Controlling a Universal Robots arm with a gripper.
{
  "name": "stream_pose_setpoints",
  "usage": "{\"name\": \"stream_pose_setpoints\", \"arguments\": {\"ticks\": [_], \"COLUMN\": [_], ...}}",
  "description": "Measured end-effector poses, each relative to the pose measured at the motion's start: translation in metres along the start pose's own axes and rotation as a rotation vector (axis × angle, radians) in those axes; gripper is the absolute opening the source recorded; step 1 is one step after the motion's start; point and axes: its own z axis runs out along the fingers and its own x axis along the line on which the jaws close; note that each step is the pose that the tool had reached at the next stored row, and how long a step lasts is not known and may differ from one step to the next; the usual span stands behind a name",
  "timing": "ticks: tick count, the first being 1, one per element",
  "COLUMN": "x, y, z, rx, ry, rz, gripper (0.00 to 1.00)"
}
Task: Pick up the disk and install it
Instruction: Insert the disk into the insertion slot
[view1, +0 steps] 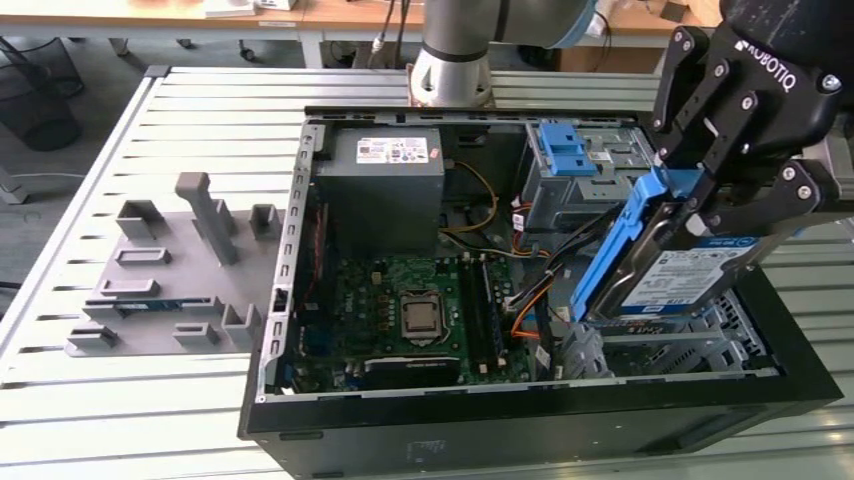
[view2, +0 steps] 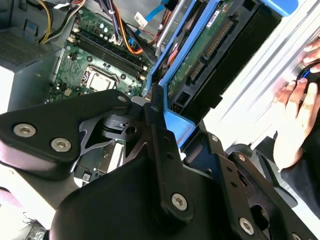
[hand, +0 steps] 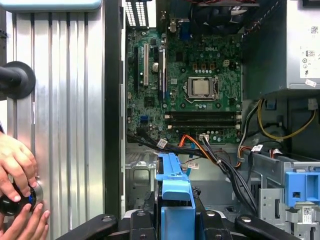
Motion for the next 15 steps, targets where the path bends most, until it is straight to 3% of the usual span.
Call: {"name": "stream_pose_setpoints", "arguments": {"ticks": [15], "x": [-0.0004], "y": [-0.0164], "z": [0.0049], "rx": [-0.0025], "ry": [0.0001], "rz": [0.000], "gripper": [0.36]}}
